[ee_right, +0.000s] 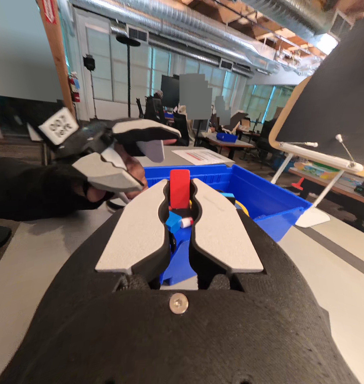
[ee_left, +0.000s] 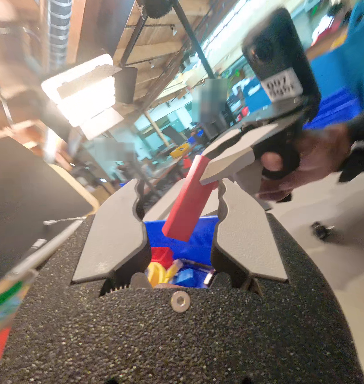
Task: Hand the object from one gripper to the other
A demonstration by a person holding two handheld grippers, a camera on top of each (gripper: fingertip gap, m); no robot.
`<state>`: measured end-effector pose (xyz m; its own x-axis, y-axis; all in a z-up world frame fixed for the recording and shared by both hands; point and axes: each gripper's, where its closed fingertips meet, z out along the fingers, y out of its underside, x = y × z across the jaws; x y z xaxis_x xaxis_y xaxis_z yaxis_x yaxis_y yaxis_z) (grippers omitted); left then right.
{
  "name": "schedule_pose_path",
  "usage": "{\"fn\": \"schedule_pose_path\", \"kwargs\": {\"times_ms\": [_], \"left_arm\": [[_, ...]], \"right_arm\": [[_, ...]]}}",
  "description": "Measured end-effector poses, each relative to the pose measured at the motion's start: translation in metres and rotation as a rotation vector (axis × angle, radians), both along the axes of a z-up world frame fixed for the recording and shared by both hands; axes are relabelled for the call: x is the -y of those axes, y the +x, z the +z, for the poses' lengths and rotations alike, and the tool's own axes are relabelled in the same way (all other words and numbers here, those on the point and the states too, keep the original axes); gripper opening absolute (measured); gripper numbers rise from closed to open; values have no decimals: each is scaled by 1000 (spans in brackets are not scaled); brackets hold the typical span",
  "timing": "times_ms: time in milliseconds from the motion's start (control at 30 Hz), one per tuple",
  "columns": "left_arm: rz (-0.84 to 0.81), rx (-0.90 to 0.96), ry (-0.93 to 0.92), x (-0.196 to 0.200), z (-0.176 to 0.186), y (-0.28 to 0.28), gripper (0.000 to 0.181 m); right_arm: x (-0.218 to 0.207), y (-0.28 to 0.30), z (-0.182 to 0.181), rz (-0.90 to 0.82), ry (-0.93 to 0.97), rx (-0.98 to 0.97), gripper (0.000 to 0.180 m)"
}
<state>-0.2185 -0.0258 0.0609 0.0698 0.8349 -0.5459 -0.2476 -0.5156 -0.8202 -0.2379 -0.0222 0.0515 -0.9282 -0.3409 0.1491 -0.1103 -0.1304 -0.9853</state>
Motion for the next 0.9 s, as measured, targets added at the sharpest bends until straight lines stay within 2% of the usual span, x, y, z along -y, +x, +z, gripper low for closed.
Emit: {"fn": "schedule_pose_path", "kwargs": {"times_ms": [133,267,467,533,633,767,833,900], "left_arm": [[-183,111,290,4,3,2,71],[-364,265,451,-9,-12,1,66],[-536,293,641,-19,-10,8,29],[-552,285,649,-16,-8,10,20],[-366,199,581,4,-2,4,17],[-148,161,453,27,-1,1,18],[-101,182,423,29,-5,-2,17],[-91,219,401,25,-13,-5,17]], "right_arm": [[-18,10,19,137,-123,50,16],[-30,20,27,256,-184,115,16],[-25,23,19,265,-176,138,17],[-16,12,16,162,-165,119,25],[-9,-16,18,-134,-245,-83,46],[0,-28,6,-473,-291,-633,59],[6,-24,-4,-565,-301,-864,66],[11,-19,-11,-611,-302,-975,72]]}}
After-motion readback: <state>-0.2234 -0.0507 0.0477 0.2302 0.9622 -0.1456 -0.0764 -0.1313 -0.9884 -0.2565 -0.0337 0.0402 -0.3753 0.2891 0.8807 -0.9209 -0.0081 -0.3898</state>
